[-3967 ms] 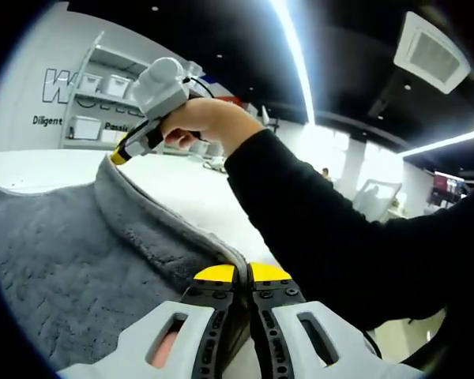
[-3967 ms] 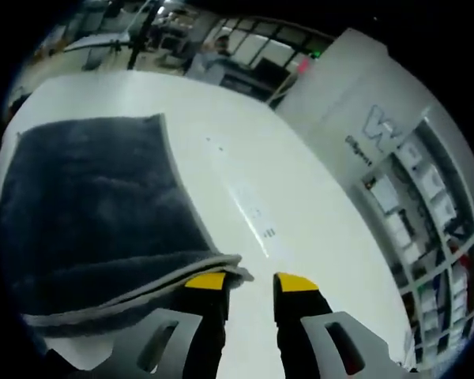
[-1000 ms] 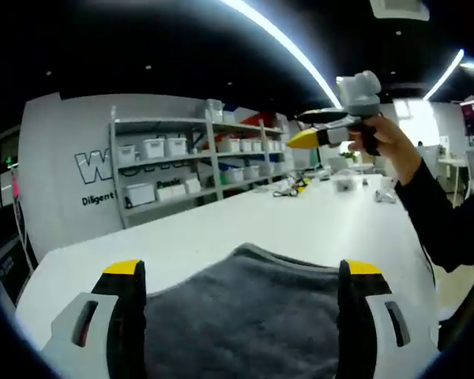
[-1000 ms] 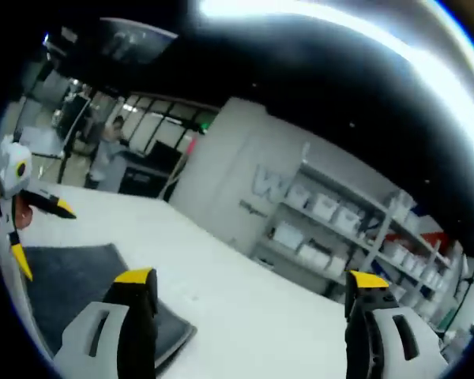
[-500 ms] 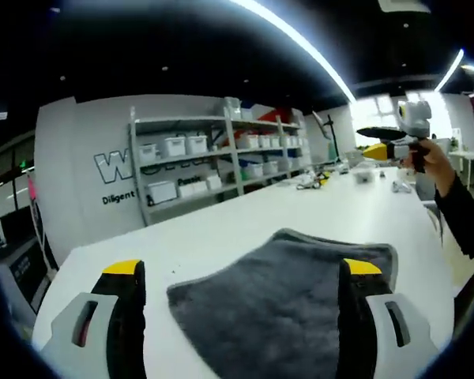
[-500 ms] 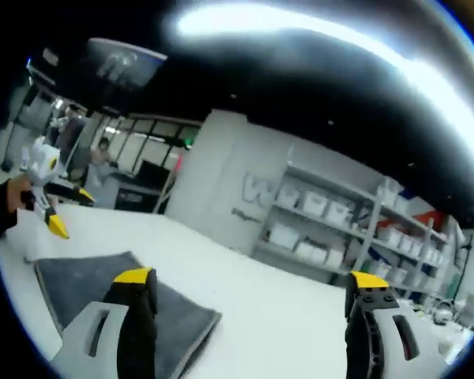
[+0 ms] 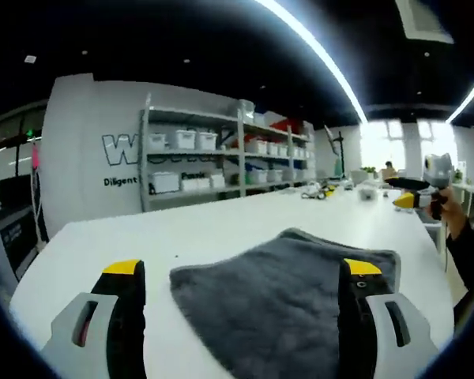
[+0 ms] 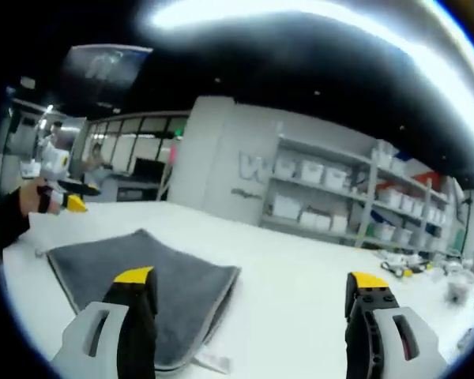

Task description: Open the folded towel by lifting each exposed corner and separating the folded layers until the towel lies flat within the target outline without major curled edges

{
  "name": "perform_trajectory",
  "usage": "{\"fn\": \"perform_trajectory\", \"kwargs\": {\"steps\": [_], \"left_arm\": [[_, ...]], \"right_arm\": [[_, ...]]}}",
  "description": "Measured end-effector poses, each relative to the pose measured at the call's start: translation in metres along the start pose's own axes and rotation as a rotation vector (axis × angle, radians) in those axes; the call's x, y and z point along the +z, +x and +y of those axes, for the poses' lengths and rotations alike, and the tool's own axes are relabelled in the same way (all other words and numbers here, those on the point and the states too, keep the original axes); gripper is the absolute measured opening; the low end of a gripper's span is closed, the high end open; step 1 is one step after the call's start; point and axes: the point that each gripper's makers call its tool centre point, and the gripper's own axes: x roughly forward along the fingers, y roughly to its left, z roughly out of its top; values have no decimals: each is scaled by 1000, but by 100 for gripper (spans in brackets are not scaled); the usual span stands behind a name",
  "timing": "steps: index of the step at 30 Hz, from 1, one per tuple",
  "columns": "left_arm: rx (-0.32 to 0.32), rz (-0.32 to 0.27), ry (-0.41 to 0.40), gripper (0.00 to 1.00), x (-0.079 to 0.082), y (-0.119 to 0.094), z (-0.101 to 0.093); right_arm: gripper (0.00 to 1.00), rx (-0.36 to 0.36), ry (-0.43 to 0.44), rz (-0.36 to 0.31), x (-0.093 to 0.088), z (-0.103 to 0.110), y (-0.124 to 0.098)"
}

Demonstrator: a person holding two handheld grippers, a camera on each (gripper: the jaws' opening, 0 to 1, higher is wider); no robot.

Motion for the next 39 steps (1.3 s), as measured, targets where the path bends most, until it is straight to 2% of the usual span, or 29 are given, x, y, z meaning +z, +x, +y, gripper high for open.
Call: {"fn": "perform_trajectory", "kwargs": {"steps": [2,11,15,17,23,28,33,35,39], "left_arm": [[14,7,18,99,-1,-1,-1],[31,16,-4,99,-7,1,4],[29,-5,-22,98,-5,1,2],[31,-10,-38,97,-5,3,9],[35,13,-50,96,-11,5,14],[33,11,-58,97,-11,5,16],[70,1,-64,99,-8,2,33],[58,-9,-87,99,-7,2,26],[27,-4,-96,98,-3,4,23]], "right_arm": [[100,-2,7,19,-9,-2,-1],[100,-7,-7,14,-15,-5,-5],[100,13,-15,14,-17,0,-3],[100,31,-43,21,-21,5,-1],[99,61,-75,49,-30,13,0],[99,48,-69,31,-23,12,-2],[99,36,-75,44,-26,13,-3],[99,29,-75,52,-28,12,-3],[99,-4,-60,61,-30,20,-2]]}}
